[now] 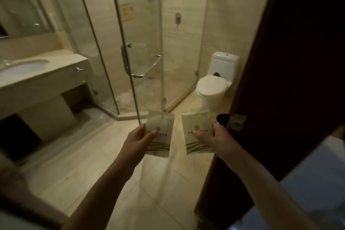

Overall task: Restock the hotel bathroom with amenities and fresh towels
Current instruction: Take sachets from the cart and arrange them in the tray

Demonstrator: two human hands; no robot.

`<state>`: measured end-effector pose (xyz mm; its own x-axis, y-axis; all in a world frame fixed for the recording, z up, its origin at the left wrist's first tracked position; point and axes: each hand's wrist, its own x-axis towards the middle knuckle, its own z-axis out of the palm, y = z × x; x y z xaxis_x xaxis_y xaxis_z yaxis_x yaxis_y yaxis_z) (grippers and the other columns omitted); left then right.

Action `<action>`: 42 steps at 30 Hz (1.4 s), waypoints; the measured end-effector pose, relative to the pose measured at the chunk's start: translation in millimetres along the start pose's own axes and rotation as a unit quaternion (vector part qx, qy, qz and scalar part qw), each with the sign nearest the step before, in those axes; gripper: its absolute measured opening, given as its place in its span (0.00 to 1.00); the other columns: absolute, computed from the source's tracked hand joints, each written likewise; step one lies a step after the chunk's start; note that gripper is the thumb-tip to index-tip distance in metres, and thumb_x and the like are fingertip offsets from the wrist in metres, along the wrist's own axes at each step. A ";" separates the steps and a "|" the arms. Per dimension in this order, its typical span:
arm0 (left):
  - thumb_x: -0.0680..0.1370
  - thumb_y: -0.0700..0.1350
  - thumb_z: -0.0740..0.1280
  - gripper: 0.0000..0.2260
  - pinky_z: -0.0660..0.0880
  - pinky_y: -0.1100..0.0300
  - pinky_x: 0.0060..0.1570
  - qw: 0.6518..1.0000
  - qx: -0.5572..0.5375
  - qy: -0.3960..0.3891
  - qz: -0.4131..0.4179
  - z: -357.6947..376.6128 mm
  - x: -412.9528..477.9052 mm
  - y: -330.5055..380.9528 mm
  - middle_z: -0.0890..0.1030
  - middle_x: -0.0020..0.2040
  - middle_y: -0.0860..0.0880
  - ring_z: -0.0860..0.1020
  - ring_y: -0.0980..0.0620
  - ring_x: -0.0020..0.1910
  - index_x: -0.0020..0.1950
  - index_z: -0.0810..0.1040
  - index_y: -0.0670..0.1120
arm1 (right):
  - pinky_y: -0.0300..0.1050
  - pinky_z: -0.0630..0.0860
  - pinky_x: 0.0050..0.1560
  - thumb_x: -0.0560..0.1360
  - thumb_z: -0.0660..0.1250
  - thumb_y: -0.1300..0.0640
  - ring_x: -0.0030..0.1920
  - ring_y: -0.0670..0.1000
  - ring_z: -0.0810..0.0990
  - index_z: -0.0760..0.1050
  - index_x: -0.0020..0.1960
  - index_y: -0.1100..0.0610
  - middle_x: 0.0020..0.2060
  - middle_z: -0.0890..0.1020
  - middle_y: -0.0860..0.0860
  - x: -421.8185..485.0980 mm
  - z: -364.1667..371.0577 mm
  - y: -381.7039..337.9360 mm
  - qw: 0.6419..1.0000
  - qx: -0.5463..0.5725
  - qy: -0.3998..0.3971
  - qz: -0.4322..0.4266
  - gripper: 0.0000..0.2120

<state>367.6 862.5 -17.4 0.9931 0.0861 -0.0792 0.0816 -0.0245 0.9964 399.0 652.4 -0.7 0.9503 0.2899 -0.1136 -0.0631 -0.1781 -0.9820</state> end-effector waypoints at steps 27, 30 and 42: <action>0.79 0.41 0.60 0.07 0.78 0.55 0.49 0.942 -0.034 0.331 -0.051 -238.5 230.1 -6.7 0.82 0.50 0.48 0.81 0.49 0.50 0.53 0.75 0.51 | 0.40 0.77 0.39 0.76 0.65 0.61 0.44 0.50 0.82 0.75 0.53 0.57 0.45 0.83 0.53 418.9 216.3 -42.5 0.957 0.015 -0.290 -0.009 0.07; 0.79 0.42 0.61 0.08 0.78 0.52 0.51 0.921 -0.052 0.381 -0.059 -270.6 246.5 -11.4 0.82 0.50 0.48 0.81 0.48 0.50 0.56 0.75 0.50 | 0.38 0.77 0.37 0.76 0.64 0.61 0.45 0.51 0.82 0.74 0.55 0.57 0.46 0.82 0.54 456.0 242.6 -47.4 0.948 0.008 -0.316 -0.021 0.09; 0.79 0.41 0.61 0.11 0.78 0.56 0.45 0.873 -0.093 0.476 -0.041 -447.2 319.0 -28.5 0.82 0.51 0.46 0.81 0.48 0.50 0.61 0.73 0.45 | 0.49 0.78 0.45 0.76 0.63 0.60 0.50 0.53 0.78 0.67 0.62 0.51 0.52 0.78 0.52 579.9 406.6 -81.4 0.927 -0.001 -0.375 -0.033 0.15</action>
<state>644.5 1336.0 -57.0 0.4574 0.8717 -0.1760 0.0455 0.1747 0.9836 831.3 1217.4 -48.0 0.4734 0.8716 -0.1276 -0.0108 -0.1392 -0.9902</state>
